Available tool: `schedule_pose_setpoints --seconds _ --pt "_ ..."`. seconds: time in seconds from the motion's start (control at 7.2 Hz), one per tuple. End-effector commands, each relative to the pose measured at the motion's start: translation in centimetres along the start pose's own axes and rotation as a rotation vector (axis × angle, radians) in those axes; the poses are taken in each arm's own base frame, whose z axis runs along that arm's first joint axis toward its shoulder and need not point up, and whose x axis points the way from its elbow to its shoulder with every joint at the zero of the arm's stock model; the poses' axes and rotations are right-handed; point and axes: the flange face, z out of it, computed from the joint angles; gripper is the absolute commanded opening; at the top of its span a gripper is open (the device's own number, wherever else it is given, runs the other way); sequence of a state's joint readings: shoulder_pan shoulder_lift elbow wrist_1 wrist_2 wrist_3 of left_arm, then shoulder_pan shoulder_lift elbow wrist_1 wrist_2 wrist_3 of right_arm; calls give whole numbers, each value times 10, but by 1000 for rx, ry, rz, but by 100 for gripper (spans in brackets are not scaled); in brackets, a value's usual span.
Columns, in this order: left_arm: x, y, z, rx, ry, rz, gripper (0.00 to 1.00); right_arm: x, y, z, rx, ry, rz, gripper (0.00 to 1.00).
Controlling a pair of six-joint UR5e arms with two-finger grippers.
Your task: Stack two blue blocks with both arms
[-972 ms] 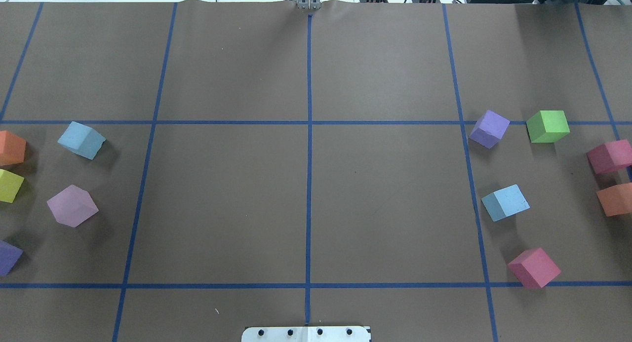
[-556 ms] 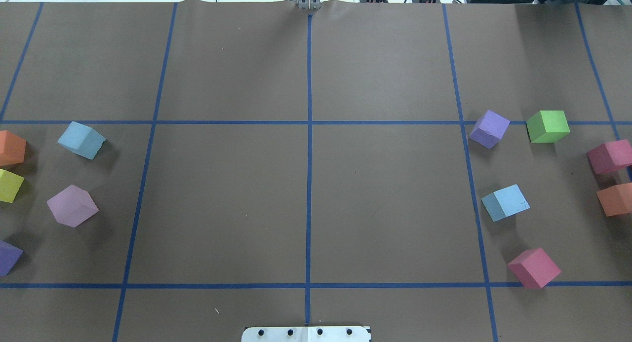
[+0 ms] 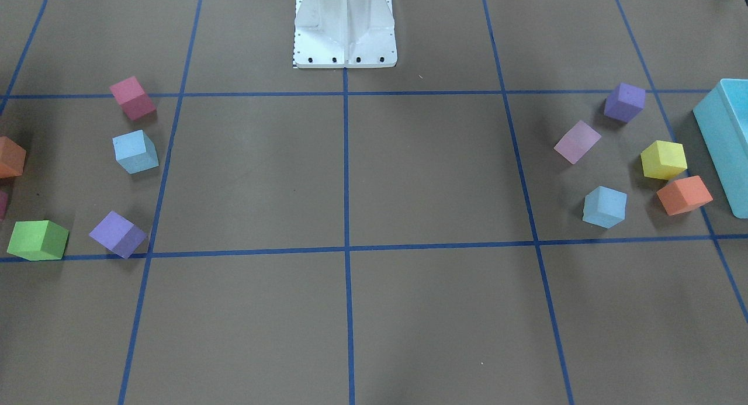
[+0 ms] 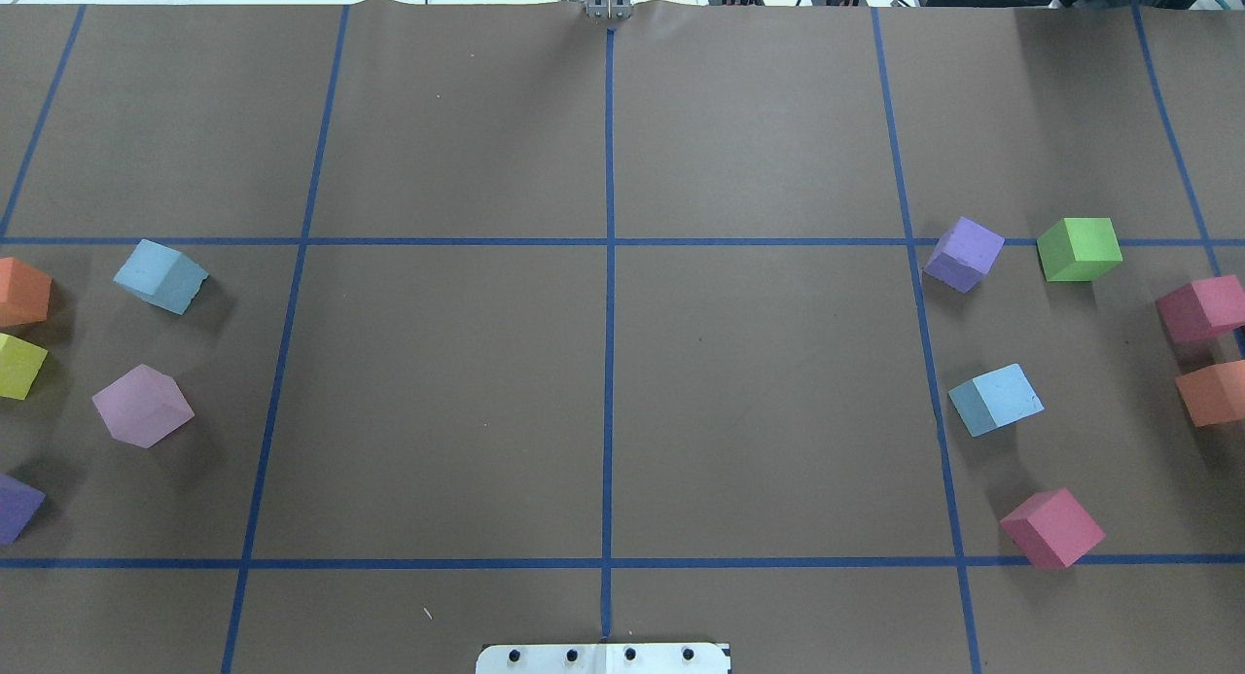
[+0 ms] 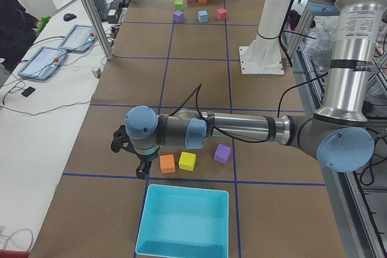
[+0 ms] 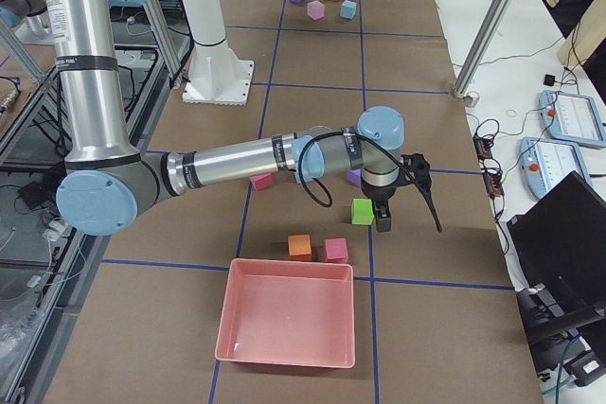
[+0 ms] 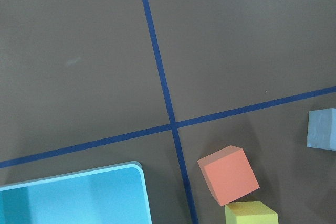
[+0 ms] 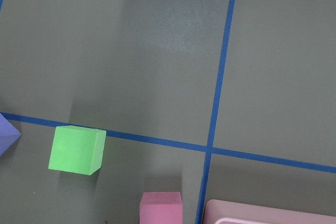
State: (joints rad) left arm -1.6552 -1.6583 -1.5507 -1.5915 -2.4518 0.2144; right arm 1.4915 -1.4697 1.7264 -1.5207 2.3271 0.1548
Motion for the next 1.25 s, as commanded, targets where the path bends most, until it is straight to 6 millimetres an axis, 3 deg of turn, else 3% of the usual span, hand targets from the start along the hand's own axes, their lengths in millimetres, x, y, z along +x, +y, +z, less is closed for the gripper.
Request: schedule_pose_setpoints --seconds 0.0,0.14,0.28,0.56,0.69,0.83,1.11 --pt "0 0 0 0 0 -5 98 -77 4 30 -37 -24 -21 100" --pt "1 0 1 -1 1 -4 98 -106 9 57 -77 -7 -31 100" --pt "1 -1 0 0 1 -4 98 -151 14 73 -93 -6 -44 100" --pt "0 0 1 -3 2 -8 98 -237 39 86 -85 -38 -38 100" --pt "0 -1 1 -2 2 -8 98 -267 56 102 -99 -21 -29 100" --pt "-1 0 2 -4 4 -10 98 -292 72 118 -110 -1 -40 100" --pt "-1 0 2 -4 4 -20 98 -316 93 116 -114 -17 -99 100"
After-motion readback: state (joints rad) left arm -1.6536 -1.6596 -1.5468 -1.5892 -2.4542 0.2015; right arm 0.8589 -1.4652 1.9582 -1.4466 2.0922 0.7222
